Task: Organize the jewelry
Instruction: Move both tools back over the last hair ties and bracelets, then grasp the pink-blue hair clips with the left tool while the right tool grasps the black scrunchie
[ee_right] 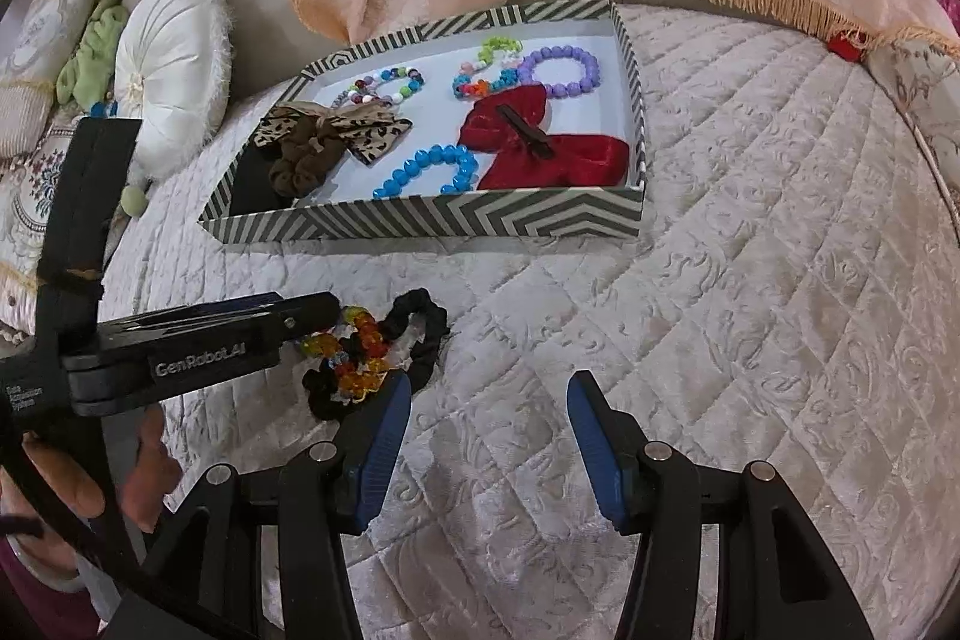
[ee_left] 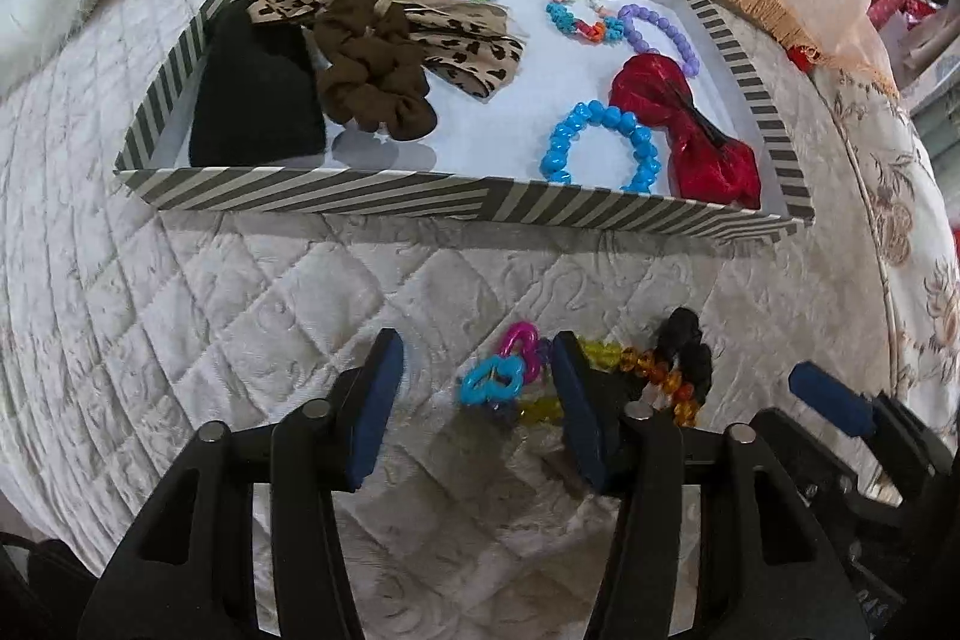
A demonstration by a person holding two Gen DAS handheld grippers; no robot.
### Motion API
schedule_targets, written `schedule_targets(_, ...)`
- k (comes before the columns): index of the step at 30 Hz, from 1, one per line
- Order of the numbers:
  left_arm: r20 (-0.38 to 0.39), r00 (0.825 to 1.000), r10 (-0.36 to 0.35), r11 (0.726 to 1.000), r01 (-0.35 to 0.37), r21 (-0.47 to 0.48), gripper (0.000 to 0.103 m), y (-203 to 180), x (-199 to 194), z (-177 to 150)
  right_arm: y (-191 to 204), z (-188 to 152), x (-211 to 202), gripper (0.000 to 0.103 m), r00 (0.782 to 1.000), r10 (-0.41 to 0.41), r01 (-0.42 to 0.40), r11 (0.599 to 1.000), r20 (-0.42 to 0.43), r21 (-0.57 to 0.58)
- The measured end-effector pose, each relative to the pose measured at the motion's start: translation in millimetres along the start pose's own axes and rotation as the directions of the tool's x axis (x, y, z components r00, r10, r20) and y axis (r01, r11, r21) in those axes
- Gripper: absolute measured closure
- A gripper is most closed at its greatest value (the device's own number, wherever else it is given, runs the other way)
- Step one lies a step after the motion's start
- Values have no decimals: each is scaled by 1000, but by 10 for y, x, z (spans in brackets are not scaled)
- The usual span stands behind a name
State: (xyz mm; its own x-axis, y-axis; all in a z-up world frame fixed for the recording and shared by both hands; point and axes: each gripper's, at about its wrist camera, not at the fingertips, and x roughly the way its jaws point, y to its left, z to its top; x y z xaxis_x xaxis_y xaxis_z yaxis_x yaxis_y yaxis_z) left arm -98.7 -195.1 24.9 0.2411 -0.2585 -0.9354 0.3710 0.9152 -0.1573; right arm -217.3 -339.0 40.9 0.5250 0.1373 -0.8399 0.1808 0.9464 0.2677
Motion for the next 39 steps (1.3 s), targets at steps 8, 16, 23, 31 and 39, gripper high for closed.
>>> schedule_targets(8,-30,999,-42,999,41,-30,86,303,-64,-9,39,65,71,51,1000,14,-14,1000,-2,-7)
schedule_targets(16,-46,996,-75,997,74,-10,67,267,-51,-20,245,169,327,51,1000,-18,16,995,-24,-96)
schedule_targets(23,-18,999,-34,999,34,24,66,127,51,34,289,125,422,71,995,-84,95,976,62,-196)
schedule_targets(31,3,999,-40,999,40,-13,88,262,-41,28,49,112,121,93,996,10,0,994,91,-110)
schedule_targets(39,89,995,-35,999,33,23,88,211,-509,-19,18,103,-241,94,988,54,-41,995,143,-92)
